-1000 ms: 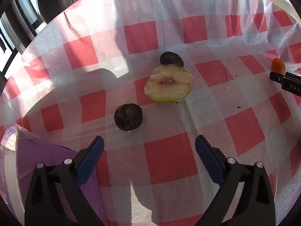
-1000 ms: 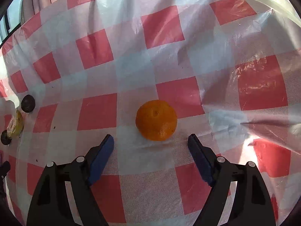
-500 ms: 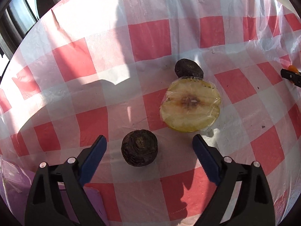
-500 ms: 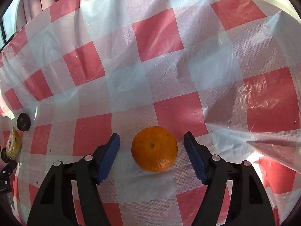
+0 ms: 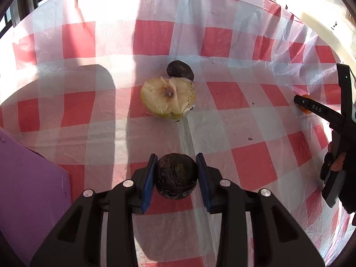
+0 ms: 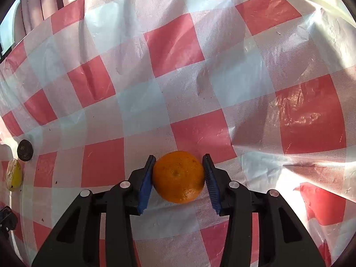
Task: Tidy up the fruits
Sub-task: 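Grasp the orange with the right tool while the left tool grasps a dark round fruit, then carry the orange and dark fruit with both tools over the white box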
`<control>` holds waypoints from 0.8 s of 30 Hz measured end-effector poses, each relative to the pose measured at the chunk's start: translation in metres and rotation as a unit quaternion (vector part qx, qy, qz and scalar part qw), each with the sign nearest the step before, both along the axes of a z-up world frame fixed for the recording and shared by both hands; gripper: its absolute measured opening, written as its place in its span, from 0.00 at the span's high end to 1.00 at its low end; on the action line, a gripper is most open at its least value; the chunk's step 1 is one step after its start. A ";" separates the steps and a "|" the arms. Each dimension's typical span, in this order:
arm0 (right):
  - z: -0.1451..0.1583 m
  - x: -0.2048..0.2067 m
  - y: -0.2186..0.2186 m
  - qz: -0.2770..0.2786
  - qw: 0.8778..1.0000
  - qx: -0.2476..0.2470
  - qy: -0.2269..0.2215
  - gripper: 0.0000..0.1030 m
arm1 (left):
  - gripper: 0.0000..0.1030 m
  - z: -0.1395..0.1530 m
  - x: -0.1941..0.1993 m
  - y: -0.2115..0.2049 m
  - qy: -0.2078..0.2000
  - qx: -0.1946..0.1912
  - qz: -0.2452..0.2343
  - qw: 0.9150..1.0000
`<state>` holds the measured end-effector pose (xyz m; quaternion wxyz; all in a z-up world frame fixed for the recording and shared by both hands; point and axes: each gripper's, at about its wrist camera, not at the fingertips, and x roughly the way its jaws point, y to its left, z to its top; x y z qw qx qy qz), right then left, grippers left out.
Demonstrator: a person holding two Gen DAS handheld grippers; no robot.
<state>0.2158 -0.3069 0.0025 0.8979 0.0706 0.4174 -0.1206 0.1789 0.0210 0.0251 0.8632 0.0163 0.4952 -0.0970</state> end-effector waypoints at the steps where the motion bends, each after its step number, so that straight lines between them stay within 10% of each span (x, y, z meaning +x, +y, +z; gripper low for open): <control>1: 0.000 -0.002 -0.002 -0.001 1.000 0.003 -0.002 0.60 | 0.66 0.000 -0.012 -0.004 0.003 -0.004 -0.005 1.000; 11: 0.009 -0.081 0.001 -0.005 0.998 0.063 0.000 0.61 | 0.66 -0.008 -0.119 -0.057 0.046 -0.040 -0.092 0.994; 24: 0.021 -0.216 0.090 0.020 0.993 0.088 0.070 0.61 | 0.66 0.015 -0.169 -0.022 0.059 -0.067 -0.149 0.985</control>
